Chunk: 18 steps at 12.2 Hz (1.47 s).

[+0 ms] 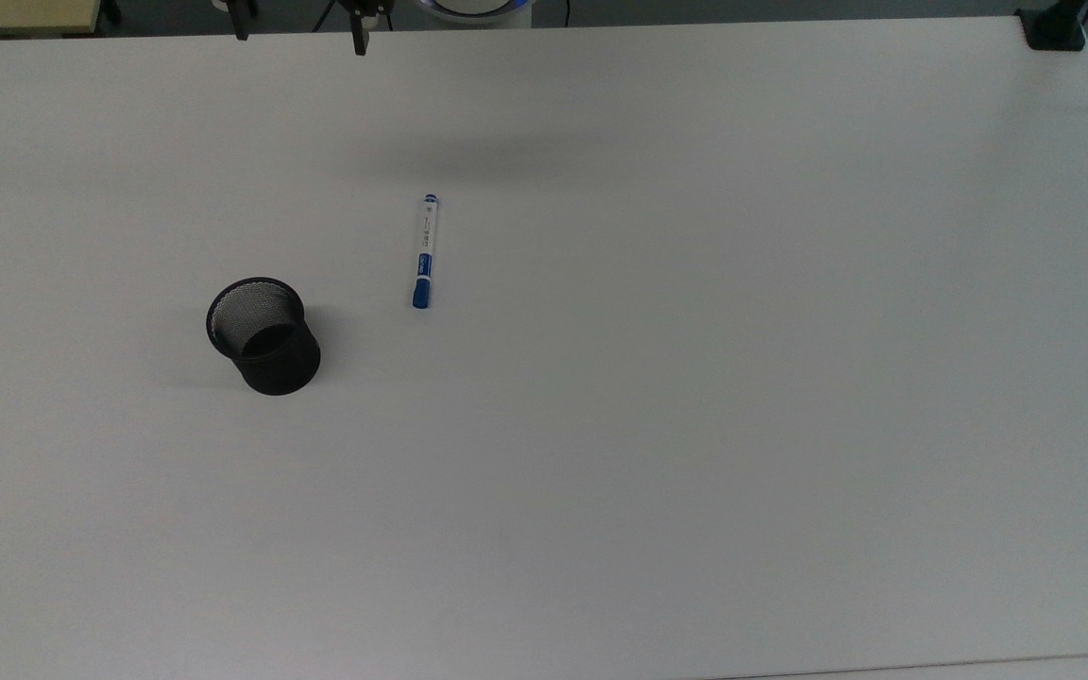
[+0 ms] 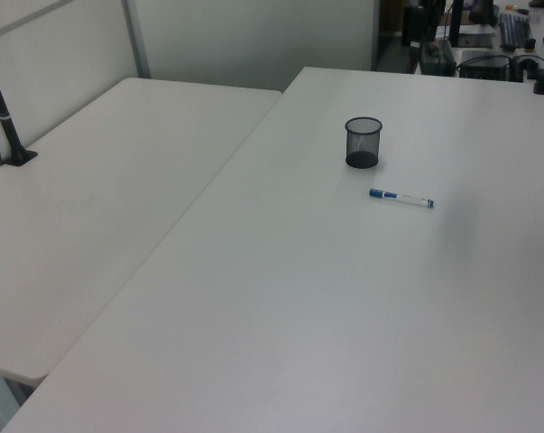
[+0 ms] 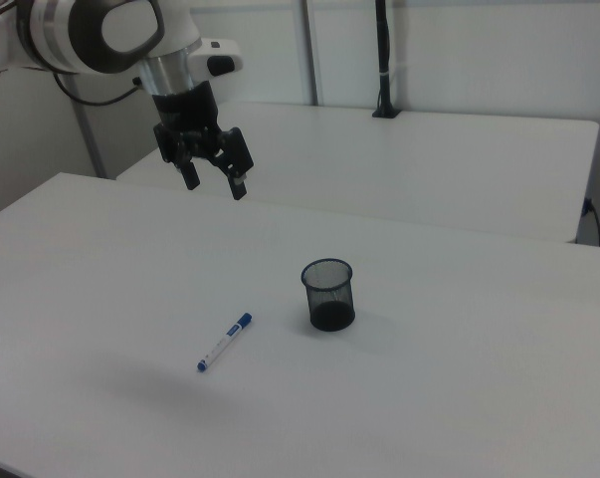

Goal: Insert the marker

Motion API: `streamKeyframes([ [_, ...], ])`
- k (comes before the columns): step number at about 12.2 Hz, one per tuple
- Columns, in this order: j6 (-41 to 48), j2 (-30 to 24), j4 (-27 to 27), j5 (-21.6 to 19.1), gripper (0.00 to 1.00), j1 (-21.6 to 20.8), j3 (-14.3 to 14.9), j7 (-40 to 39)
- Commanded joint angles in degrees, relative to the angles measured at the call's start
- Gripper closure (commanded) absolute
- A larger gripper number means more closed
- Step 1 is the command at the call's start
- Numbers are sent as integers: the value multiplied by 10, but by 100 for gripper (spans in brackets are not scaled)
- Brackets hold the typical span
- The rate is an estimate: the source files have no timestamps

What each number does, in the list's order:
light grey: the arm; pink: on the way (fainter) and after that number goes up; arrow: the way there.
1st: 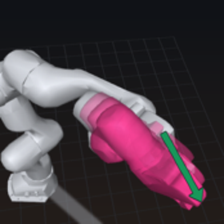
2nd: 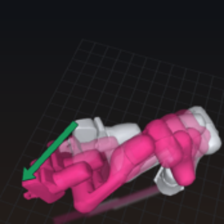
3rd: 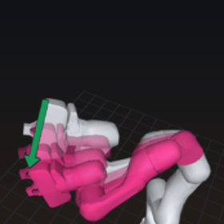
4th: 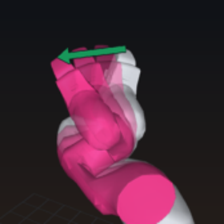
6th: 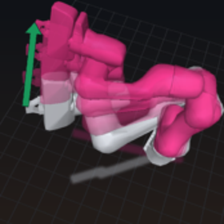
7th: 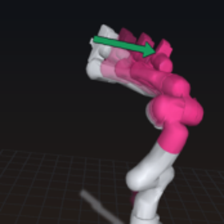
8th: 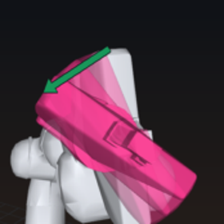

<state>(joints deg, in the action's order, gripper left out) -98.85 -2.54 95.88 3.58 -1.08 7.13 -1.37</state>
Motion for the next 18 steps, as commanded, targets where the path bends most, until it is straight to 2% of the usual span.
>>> streamKeyframes([
  [1,15,-7,3,1,0,-2,3,-43],
  [4,43,-4,13,1,0,-2,3,-192],
  [5,43,2,19,6,0,-5,-1,-195],
  [7,38,25,37,10,0,-7,-10,-176],
  [9,18,77,40,21,0,-29,-11,-111],
  [12,-99,142,70,23,0,-56,-11,6],
  [14,-157,184,72,24,0,-58,-12,39],
  [18,-229,234,85,24,20,-54,-11,44],
])
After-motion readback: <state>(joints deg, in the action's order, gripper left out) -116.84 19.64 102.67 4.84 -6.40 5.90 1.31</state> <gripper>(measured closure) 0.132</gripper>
